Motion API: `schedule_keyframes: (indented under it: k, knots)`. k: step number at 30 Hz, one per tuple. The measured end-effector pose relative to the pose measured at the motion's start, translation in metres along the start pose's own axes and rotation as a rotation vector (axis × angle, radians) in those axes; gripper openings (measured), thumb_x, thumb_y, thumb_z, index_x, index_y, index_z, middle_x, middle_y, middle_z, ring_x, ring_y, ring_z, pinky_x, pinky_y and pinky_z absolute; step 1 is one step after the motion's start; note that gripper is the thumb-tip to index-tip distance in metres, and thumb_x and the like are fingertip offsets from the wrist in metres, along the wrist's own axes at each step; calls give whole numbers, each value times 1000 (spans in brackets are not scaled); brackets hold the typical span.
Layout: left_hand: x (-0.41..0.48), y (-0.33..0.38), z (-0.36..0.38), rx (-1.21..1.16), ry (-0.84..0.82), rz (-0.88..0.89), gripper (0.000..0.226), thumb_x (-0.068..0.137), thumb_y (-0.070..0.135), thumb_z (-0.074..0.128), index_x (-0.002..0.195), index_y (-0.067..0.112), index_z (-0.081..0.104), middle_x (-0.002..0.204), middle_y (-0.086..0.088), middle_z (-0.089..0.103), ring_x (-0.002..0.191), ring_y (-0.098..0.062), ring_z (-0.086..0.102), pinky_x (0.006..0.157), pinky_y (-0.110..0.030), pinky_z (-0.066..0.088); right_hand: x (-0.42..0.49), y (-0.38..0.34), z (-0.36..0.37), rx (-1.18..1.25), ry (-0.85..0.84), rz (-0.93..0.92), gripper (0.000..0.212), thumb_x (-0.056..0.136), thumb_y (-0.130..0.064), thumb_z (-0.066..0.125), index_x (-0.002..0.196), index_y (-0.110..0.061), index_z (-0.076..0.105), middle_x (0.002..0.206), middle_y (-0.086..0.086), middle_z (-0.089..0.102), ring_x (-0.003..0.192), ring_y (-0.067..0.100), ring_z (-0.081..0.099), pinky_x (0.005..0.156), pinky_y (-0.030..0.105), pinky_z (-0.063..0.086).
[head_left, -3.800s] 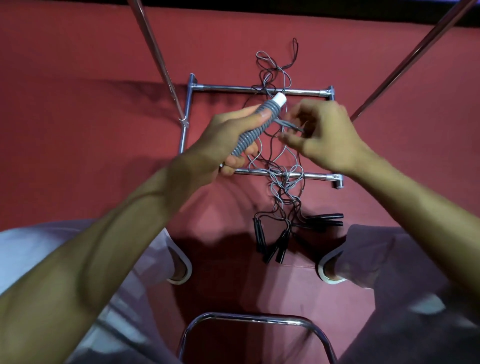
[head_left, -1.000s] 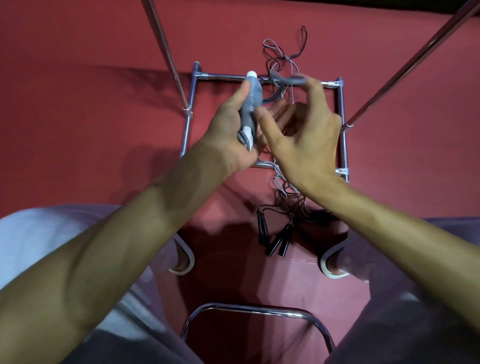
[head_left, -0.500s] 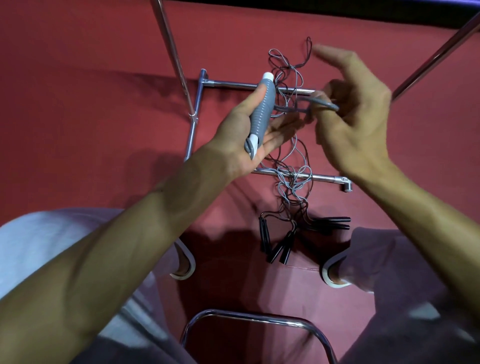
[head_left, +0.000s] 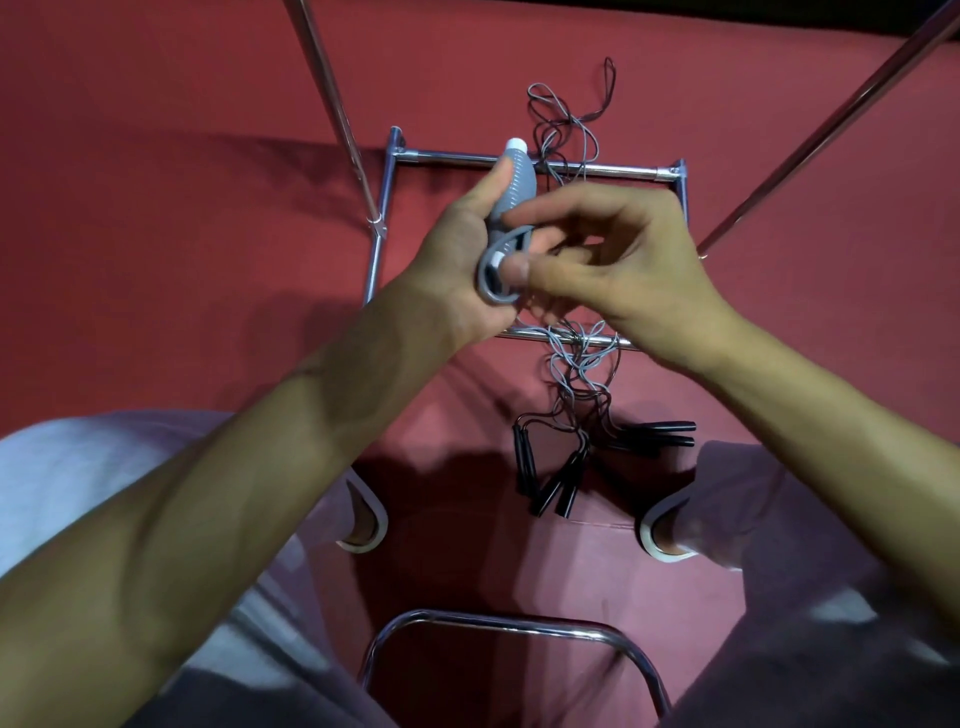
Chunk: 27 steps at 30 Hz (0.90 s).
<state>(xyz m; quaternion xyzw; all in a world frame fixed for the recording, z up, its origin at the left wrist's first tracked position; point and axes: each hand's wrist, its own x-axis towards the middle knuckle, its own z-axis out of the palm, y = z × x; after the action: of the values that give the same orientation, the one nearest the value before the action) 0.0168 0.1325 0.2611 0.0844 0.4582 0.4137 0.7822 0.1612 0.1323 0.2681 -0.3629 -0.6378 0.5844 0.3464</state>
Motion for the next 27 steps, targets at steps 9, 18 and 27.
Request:
schedule_keyframes:
  k: [9, 18, 27]
  knots:
    - [-5, 2, 5, -108, 94, 9, 56, 103, 41, 55, 136, -3, 59, 133, -21, 65, 122, -24, 65, 102, -30, 53, 4, 0, 11, 28, 358, 52, 16, 86, -8, 80, 81, -8, 65, 56, 4, 57, 48, 23, 50, 44, 24, 37]
    - [-8, -1, 10, -80, 88, 32, 47, 102, 38, 56, 122, -2, 68, 122, -22, 70, 111, -29, 67, 104, -33, 53, 3, 7, 33, 59, 541, -8, 17, 87, -10, 79, 86, 0, 65, 56, -3, 56, 47, 10, 50, 48, 22, 41]
    - [-7, -10, 13, -115, 147, 10, 30, 100, 34, 62, 76, 15, 62, 62, -3, 67, 57, -14, 67, 68, -26, 60, 5, 19, 46, -225, 703, -127, 22, 83, -16, 78, 74, -6, 61, 53, 4, 48, 48, 12, 40, 53, 26, 34]
